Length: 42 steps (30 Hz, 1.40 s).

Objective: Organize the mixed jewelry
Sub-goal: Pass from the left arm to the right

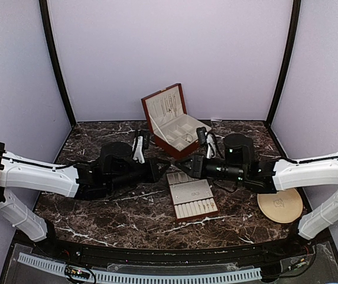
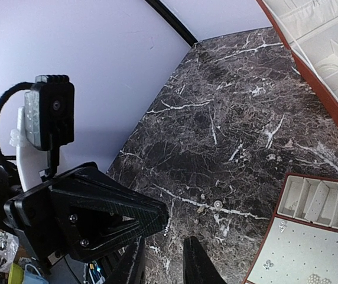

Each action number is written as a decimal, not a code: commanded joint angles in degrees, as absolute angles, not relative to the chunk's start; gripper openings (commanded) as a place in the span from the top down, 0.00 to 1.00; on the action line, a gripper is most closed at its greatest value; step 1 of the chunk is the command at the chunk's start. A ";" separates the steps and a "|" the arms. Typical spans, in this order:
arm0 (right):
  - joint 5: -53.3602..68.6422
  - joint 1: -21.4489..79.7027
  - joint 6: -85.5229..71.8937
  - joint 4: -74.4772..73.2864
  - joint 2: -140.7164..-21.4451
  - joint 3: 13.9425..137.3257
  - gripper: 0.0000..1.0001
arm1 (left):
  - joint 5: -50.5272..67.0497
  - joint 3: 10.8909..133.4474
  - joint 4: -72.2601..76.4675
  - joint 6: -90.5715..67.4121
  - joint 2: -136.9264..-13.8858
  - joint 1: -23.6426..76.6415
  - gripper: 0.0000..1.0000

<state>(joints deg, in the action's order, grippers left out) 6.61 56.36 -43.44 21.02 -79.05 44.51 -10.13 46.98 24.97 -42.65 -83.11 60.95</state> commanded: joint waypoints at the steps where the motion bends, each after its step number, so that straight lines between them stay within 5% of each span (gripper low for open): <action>1: 7.78 56.93 -44.24 21.71 -80.57 46.23 0.77 | -11.36 46.70 25.10 -41.93 -80.78 61.34 1.00; 42: 10.07 56.95 -46.20 27.79 -83.91 46.83 1.00 | -8.38 45.79 27.12 -43.52 -79.95 62.14 1.00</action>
